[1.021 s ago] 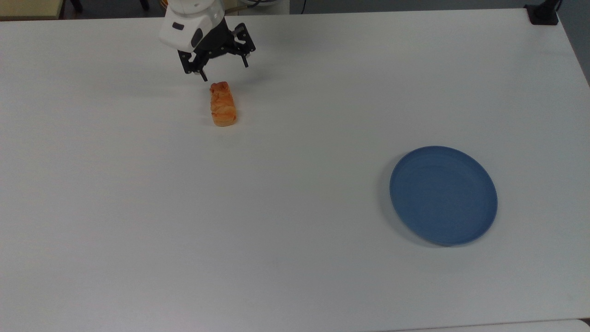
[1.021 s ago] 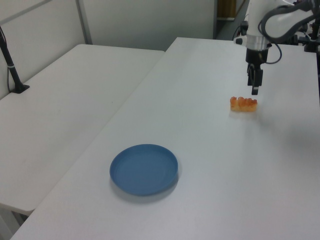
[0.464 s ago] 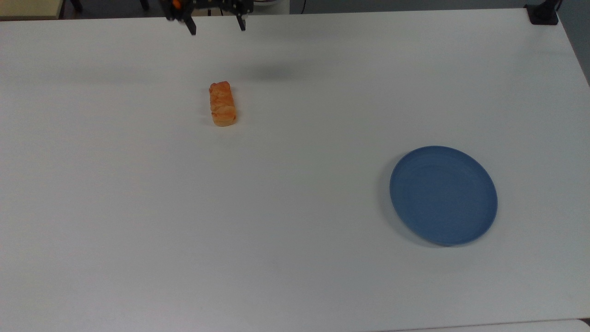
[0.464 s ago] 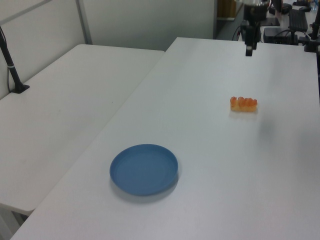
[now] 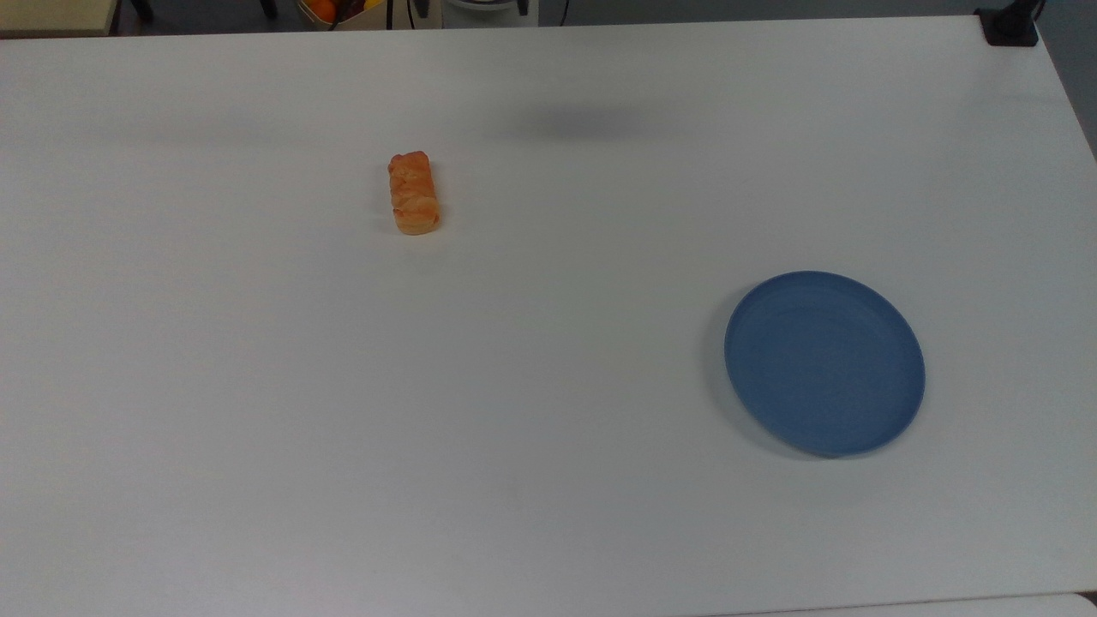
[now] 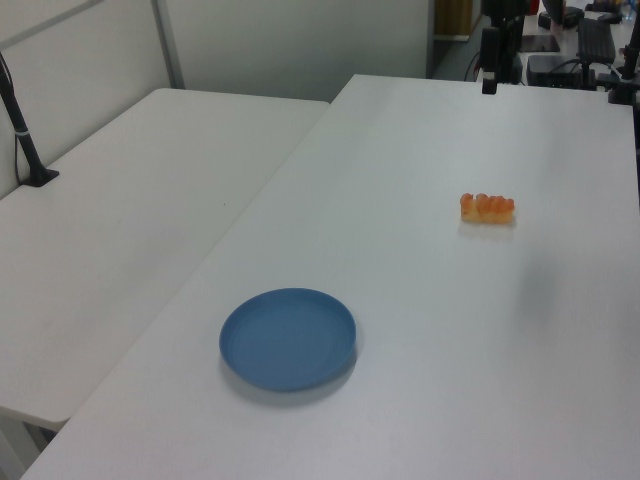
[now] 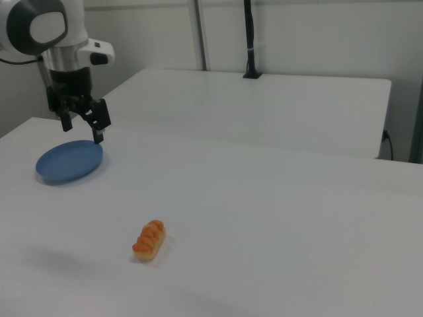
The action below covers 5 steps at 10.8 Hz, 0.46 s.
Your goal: Put the bread on the table
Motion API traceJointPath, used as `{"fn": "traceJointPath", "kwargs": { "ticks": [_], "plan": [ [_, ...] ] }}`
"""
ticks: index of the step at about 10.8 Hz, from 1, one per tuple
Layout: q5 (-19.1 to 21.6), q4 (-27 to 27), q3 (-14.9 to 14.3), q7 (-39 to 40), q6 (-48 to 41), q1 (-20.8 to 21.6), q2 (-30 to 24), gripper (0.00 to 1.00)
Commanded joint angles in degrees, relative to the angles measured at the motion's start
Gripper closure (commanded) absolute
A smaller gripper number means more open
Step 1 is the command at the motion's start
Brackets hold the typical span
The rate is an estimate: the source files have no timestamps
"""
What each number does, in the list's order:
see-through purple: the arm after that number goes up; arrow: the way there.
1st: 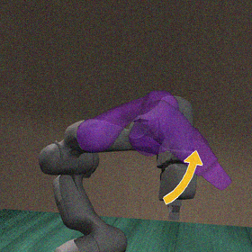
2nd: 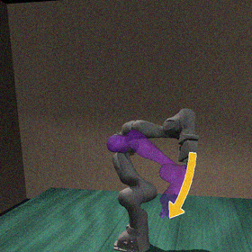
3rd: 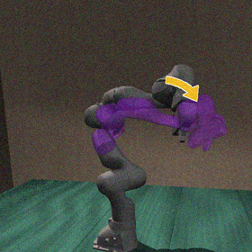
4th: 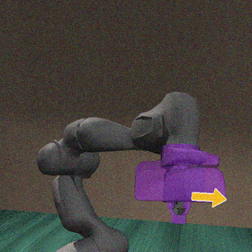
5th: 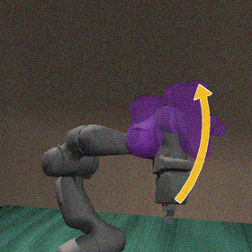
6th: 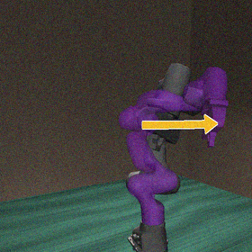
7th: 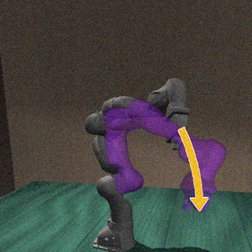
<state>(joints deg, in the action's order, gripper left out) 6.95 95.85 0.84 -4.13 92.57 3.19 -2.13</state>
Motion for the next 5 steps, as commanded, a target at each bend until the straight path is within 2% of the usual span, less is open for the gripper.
{"fn": "traceJointPath", "kwargs": {
  "ticks": [1, 3, 5],
  "plan": [
    [-0.10, -0.67, 2.68, -0.27, 1.10, -0.99, 0.38, 0.00],
    [-1.76, 0.38, 2.33, 1.39, 8.38, -0.64, 0.64, 0.00],
    [-2.29, 0.73, 1.63, 7.78, 10.00, -0.55, 0.90, 0.00]
  ]
}}
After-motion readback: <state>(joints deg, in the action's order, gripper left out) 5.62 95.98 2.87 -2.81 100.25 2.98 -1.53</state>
